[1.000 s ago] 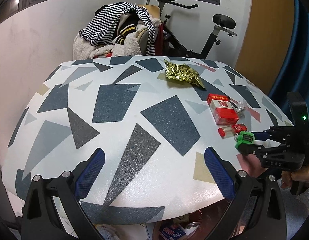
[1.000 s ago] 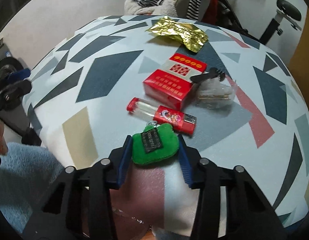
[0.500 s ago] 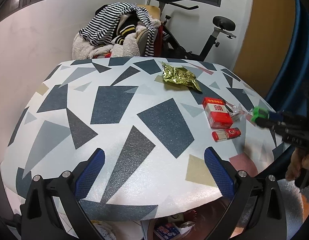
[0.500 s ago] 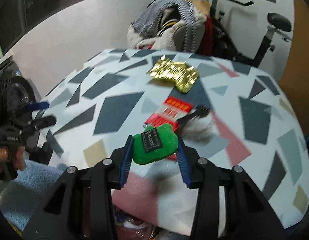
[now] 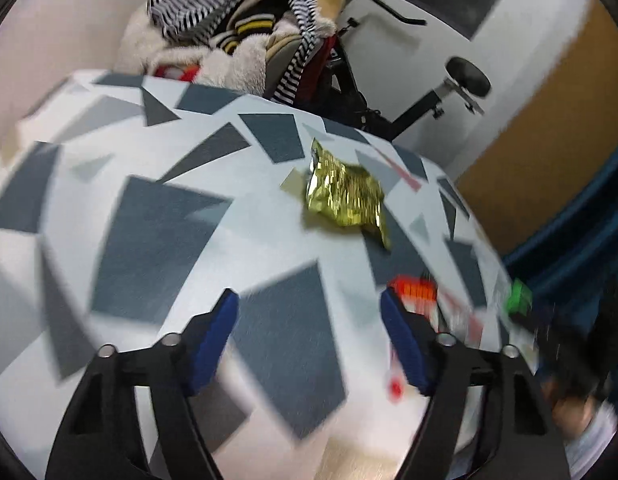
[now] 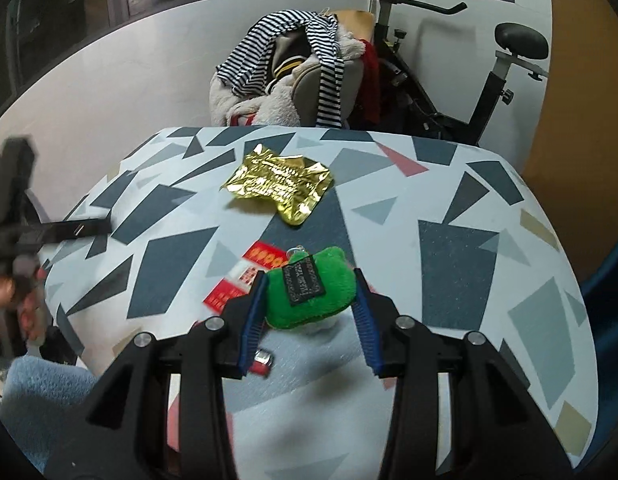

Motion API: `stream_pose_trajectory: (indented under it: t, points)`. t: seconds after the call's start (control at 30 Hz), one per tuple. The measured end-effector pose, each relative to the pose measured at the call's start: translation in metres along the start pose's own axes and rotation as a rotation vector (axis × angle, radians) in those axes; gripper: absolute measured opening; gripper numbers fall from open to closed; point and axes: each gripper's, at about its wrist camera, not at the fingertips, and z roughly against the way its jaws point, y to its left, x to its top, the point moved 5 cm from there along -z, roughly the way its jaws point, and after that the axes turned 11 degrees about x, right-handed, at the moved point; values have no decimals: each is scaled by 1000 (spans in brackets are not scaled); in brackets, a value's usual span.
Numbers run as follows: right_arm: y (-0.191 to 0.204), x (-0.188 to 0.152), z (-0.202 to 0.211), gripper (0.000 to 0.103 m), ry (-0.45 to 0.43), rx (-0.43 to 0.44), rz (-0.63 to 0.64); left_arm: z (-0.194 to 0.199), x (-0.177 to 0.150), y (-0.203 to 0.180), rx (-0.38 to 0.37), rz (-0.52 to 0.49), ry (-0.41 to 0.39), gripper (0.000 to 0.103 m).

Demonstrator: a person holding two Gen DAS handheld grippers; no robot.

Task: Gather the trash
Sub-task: 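Grasp the gold foil wrapper with the left gripper while the right gripper holds the keychain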

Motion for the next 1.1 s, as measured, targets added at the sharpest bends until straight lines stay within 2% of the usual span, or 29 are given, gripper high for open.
stream_pose_trajectory:
  t: [0.07,0.17,0.33,0.47,0.5,0.57,0.63,0.73,0.87,1.0,1.1]
  points:
    - [-5,2,-3,43,-2,1,-7,-25,19,-3,-2,28,29,69]
    - [-12,4,-7,43,-6,3,-17,-64,44,-5,-73,121,86,69]
    - [-27,7,-13,43,-3,-2,-32,-107,57,-4,-136,280,153,69]
    - [-33,7,-14,43,-5,-5,-34,-124,60,-6,-159,340,169,55]
    - [-34,7,-14,43,-6,-5,-35,-126,61,-7,-160,339,171,43]
    - [-36,8,-13,43,-5,-8,-35,-130,58,-10,-151,331,202,16]
    - [-36,8,-12,43,-6,-11,-36,-124,57,-12,-142,302,175,15]
    - [-33,10,-7,43,-12,-6,-39,-101,59,-22,-126,198,121,13]
    - [-23,10,-2,43,-10,0,-31,-53,62,-33,-80,46,33,9]
    - [-7,10,6,43,-12,8,-15,-3,62,-34,-25,-42,-37,8]
    - [6,11,13,43,-15,17,-8,25,55,-31,-14,-95,-53,7]
